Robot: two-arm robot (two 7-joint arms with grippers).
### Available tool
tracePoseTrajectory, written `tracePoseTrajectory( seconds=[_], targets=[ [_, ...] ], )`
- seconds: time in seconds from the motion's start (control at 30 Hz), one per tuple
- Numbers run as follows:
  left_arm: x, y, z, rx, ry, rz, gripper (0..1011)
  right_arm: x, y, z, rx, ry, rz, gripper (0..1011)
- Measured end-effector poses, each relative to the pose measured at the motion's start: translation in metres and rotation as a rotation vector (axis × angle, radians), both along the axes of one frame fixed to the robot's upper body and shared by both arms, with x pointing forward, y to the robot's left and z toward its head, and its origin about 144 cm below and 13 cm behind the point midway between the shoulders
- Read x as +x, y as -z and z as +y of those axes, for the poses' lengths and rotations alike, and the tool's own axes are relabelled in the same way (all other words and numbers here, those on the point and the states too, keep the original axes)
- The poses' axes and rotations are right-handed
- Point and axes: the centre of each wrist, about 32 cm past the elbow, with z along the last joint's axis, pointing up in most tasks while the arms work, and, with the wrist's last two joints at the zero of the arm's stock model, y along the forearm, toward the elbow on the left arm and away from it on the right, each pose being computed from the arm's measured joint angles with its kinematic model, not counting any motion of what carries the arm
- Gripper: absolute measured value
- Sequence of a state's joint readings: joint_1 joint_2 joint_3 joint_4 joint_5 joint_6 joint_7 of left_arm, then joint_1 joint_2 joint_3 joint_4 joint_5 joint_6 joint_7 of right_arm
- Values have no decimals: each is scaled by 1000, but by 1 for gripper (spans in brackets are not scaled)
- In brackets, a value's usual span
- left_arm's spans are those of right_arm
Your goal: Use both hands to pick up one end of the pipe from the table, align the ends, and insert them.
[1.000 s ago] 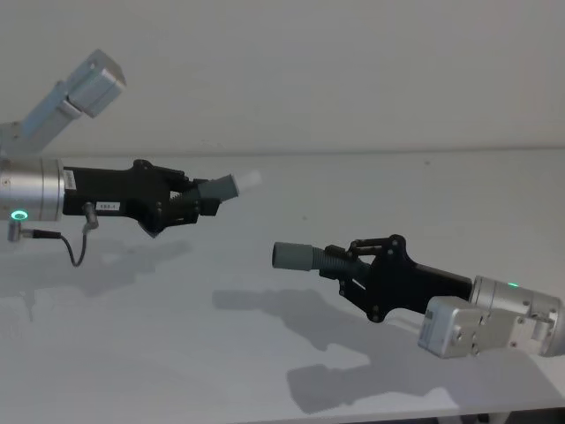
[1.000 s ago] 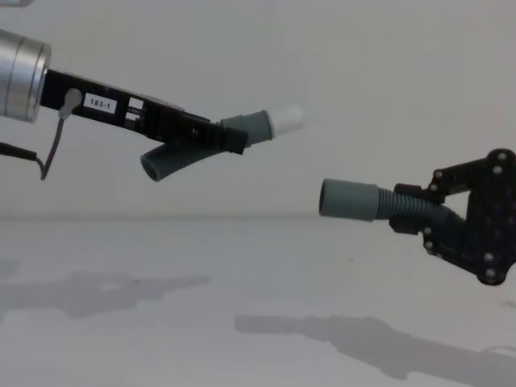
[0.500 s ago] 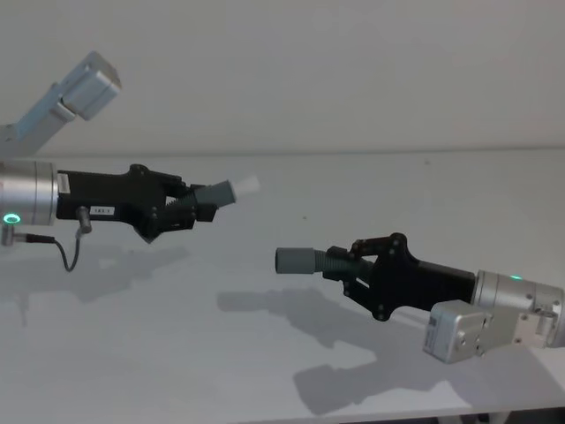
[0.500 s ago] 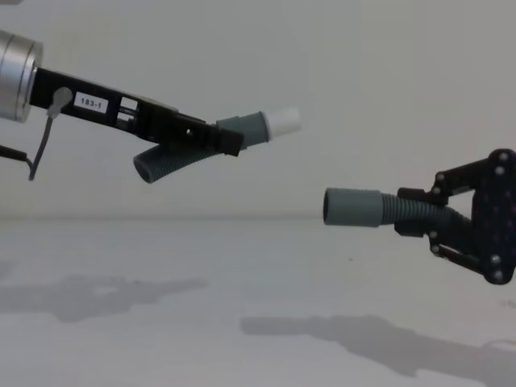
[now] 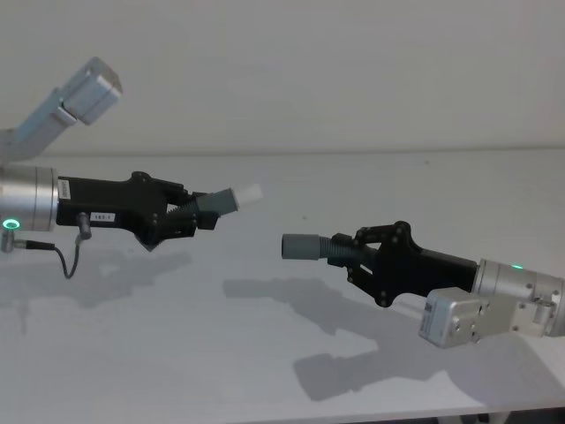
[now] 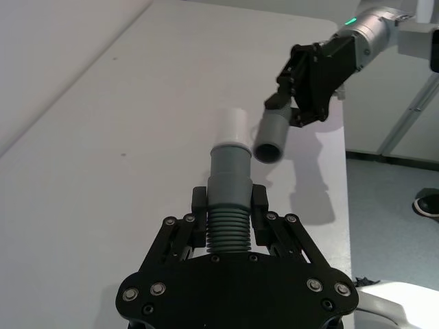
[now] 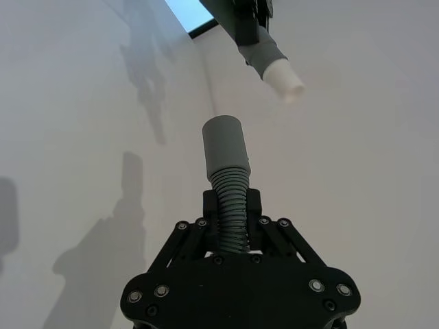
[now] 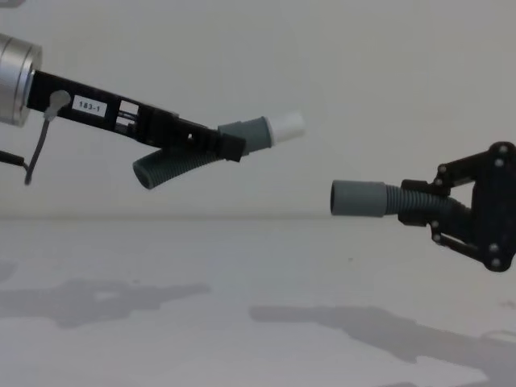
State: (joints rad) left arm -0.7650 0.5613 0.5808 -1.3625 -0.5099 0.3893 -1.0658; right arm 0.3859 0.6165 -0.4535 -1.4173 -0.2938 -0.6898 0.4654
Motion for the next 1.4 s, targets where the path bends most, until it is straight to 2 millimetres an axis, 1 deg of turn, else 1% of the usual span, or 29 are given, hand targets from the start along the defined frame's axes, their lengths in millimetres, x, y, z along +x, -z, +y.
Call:
tracePoseTrajectory(
  seconds=[0.67,1.03,1.4],
  targets=[
    [-5,9,-2,5,33,56,336,5,-2,-1,-5,23,-11,204],
    [2,17,-1,6,48,76,339,5,-2,-1,-5,26,-13,204],
    [13,28,-3,0,70,89,339,6,-2,-1,-4,28,-13,204]
  ],
)
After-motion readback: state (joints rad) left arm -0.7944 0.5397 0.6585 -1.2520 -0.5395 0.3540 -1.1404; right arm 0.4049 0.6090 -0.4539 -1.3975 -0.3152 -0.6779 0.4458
